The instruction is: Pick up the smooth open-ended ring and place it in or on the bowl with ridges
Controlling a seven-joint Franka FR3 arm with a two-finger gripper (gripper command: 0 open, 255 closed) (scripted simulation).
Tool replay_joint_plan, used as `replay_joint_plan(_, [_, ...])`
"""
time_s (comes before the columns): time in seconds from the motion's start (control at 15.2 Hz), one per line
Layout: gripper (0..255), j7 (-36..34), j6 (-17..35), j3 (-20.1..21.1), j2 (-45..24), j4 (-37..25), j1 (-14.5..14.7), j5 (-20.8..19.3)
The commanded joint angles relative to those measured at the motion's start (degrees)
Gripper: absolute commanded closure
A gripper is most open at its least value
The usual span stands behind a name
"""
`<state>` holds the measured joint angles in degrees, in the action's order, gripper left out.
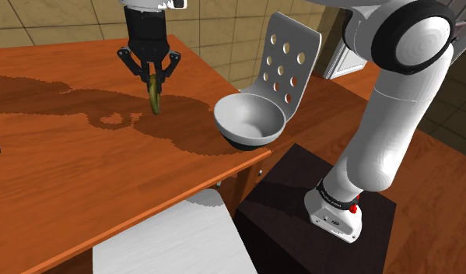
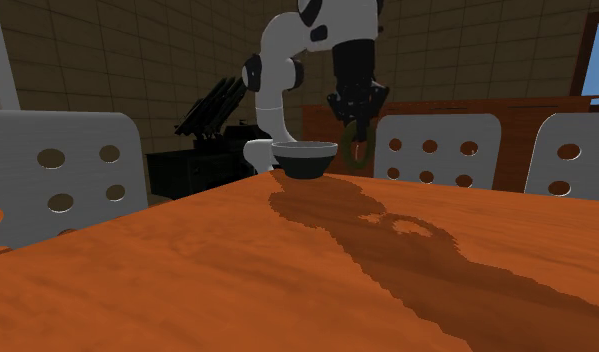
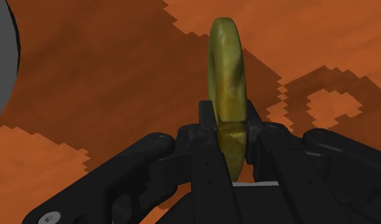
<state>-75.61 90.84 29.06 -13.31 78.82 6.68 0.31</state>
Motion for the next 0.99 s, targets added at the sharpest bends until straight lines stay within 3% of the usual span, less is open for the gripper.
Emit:
replay_joint_plan(0.0, [255,-0.33,-1.75,0.08,-0.5,-2.19,0.3,-0.26])
replay_joint_plan(0.92, [255,-2.97,-16.61,0.47,-8.17,-24.31,4.7,-4.17])
